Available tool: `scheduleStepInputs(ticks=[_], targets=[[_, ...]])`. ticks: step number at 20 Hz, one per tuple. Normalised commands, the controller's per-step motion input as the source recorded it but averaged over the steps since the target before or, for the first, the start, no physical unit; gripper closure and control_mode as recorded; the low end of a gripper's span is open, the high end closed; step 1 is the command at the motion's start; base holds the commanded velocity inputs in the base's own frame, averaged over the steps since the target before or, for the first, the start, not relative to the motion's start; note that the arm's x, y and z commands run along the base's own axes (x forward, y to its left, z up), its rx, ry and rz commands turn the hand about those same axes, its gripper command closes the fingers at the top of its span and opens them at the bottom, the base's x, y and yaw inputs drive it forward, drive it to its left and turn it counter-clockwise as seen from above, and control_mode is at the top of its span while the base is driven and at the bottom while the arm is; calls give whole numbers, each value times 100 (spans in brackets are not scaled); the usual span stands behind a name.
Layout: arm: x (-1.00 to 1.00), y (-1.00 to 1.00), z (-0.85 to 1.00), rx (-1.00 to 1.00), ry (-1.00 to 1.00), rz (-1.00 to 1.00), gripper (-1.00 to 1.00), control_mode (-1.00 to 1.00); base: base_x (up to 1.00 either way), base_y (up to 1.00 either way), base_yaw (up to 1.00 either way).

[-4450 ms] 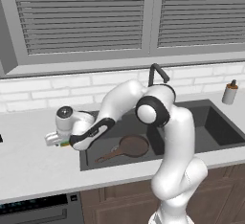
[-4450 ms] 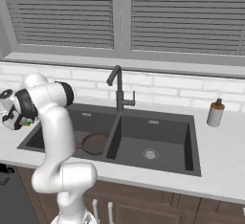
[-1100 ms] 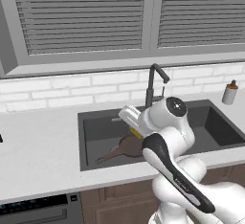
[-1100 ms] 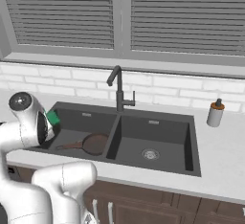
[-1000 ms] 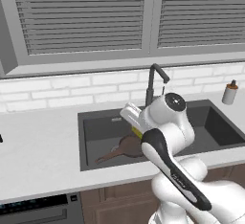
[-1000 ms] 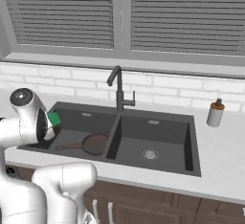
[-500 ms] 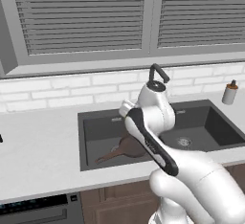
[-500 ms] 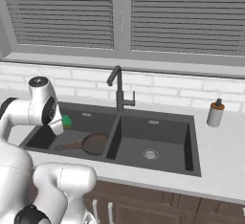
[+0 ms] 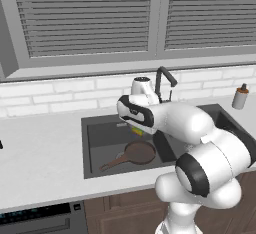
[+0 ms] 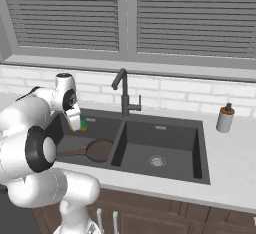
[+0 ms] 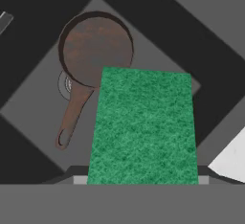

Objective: Pick the pan and sponge and place them into the sink. Then turn on the water.

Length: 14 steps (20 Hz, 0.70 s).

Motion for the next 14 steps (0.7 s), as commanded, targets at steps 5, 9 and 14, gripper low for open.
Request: scheduleStepInputs(ticks=[5, 9, 14], targets=[[79, 2, -67, -18, 14, 0, 100, -100, 0, 0, 0], [52, 4, -81, -16, 0, -6, 100, -100, 0, 0, 0], [34, 1, -83, -10, -3, -7, 100, -100, 0, 0, 0]])
